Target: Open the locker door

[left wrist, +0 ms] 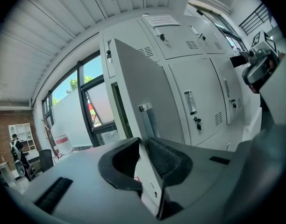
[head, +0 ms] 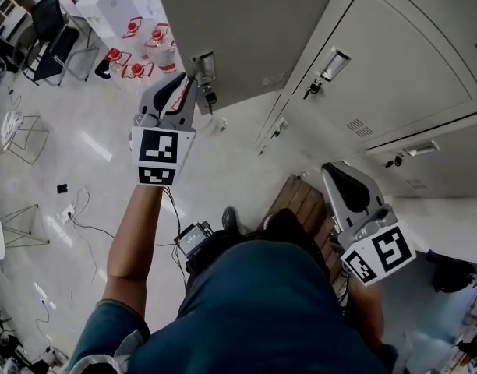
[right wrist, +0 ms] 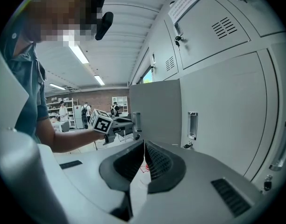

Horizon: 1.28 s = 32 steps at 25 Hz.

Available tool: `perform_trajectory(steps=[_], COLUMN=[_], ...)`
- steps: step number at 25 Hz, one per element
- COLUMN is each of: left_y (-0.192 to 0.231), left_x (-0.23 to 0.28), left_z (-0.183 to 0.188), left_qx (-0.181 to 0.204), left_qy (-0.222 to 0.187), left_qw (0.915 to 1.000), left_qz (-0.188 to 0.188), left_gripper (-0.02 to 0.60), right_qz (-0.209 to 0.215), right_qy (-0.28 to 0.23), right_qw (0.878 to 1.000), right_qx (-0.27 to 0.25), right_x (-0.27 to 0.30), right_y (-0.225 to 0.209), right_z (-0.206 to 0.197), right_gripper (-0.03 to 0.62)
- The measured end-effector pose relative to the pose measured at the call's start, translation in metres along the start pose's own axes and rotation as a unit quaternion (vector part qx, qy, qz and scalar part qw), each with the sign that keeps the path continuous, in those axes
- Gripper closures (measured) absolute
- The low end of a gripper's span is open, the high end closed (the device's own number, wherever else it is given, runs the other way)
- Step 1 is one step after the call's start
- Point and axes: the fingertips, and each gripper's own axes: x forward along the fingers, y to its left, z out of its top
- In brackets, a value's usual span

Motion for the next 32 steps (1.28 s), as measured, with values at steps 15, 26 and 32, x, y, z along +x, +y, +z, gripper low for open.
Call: perform_trajectory(steps=[15,26,32], left_y=[-0.070,-0.121,-0.144], left_x=[-0.049,-0.070,-0.074], left_z=[0.015,0.029,0.035], left_qx=[-0.006,-0.004,-0.005], left_qy=[-0.009,-0.016,-0.019], left_qw=[0.9973,0.9928,0.9903], left_qz=[-0.072,-0.118,-0.138], left_gripper=[0.517,0.523,0.529], right_qz=[0.001,-0.010,-0.009], right_qy=[-0.017,-0.025,-0.028], right_qw=[1.000,1.000,1.000], right_qx=[-0.007,0.000,0.001], right_x=[-0.028,-0.051,-0.056], right_y=[0.004,-0.004,-0.012], right_z=[0.001,-0.003,-0.003], right_gripper=[0.557,0.557,0.557])
